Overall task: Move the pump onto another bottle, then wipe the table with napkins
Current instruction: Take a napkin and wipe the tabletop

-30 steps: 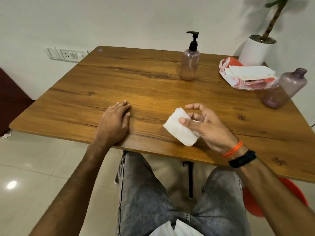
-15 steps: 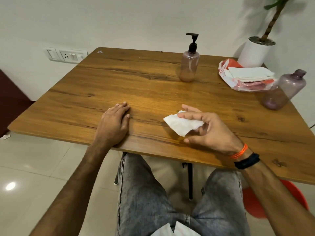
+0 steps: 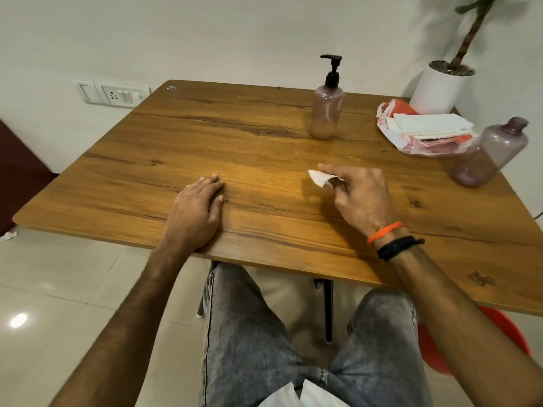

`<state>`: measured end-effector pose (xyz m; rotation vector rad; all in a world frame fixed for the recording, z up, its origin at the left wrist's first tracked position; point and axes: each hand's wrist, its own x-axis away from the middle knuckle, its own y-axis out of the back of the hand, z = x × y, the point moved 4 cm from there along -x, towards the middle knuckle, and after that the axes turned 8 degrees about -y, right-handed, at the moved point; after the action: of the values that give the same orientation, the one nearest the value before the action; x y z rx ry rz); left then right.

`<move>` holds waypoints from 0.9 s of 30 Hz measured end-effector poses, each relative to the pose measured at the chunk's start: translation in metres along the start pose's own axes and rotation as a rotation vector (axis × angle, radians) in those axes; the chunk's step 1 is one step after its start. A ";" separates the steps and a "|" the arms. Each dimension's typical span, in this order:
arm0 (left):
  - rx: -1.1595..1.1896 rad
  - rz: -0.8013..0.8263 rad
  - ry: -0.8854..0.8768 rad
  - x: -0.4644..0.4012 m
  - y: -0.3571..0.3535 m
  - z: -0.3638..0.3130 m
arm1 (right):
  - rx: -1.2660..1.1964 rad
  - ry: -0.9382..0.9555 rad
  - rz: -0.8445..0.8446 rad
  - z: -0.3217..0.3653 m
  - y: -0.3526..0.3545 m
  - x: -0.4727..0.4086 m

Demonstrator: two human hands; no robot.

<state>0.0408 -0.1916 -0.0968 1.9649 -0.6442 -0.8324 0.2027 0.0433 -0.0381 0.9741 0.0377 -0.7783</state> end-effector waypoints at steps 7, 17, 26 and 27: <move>-0.002 0.000 0.005 0.000 0.001 -0.002 | 0.329 0.175 0.520 -0.006 -0.044 0.006; -0.017 0.010 0.007 -0.001 0.001 -0.001 | 0.258 0.314 0.642 0.006 -0.029 0.064; -0.033 0.007 -0.002 -0.001 -0.001 0.000 | -0.437 0.123 0.807 0.042 -0.008 0.116; -0.030 0.007 -0.004 -0.001 -0.001 0.001 | -0.610 -0.014 0.791 0.038 -0.003 0.102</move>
<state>0.0396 -0.1907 -0.0973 1.9331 -0.6370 -0.8374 0.2642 -0.0448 -0.0548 0.3363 -0.1127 -0.0199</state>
